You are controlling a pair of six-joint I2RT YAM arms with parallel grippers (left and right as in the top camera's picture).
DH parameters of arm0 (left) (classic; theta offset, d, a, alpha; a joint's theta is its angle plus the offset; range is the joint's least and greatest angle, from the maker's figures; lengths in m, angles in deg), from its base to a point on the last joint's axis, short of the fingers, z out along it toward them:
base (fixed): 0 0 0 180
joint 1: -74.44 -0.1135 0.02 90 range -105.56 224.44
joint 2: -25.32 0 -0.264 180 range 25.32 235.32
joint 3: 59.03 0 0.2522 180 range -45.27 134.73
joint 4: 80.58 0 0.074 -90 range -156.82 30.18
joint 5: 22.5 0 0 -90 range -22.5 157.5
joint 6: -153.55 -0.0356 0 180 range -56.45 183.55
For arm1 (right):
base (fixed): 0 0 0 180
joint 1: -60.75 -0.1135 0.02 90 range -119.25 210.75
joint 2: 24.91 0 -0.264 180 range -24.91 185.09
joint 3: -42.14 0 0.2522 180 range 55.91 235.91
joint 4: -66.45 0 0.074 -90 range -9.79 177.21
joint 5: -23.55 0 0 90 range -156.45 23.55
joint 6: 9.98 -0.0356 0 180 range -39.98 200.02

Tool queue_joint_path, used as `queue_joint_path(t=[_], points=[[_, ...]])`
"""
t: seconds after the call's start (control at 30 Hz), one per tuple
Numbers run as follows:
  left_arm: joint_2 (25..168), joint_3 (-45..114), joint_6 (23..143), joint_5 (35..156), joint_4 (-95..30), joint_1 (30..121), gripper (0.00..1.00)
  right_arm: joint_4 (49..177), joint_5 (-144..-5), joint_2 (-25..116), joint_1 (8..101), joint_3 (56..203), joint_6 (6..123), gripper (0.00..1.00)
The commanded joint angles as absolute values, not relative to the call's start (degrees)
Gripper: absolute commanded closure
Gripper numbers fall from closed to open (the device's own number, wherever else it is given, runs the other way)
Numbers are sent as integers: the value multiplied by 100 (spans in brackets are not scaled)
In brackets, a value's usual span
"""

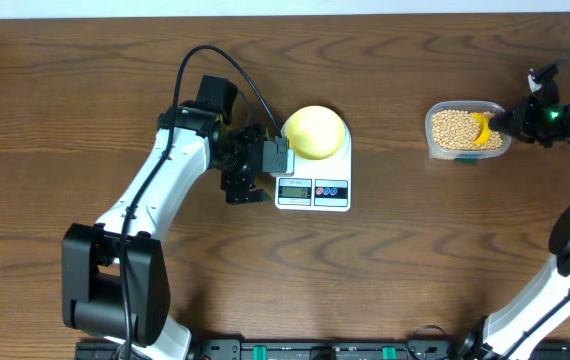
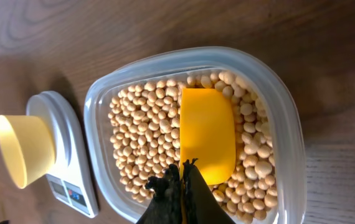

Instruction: Scoop item into bowl and weigh 50g on scale

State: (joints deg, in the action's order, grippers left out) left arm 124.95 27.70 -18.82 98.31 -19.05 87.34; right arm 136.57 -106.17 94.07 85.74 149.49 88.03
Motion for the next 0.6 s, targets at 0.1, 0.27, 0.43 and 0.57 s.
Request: queue_joint_path(t=[0.1,0.27,0.43,0.57], points=[[12524,2722,-1924,9920,-1874,8743,2,13967,-10648,9427,8561,14894,8884,99],[12524,2722,-1924,9920,-1874,8743,2,13834,-10193,9427,8406,14890,8926,99],[12524,2722,-1924,9920,-1874,8743,3,13781,-10036,9427,8166,14879,8996,99],[12524,2722,-1924,9920,-1874,8743,3,13753,-9634,9427,7982,14879,8993,99]])
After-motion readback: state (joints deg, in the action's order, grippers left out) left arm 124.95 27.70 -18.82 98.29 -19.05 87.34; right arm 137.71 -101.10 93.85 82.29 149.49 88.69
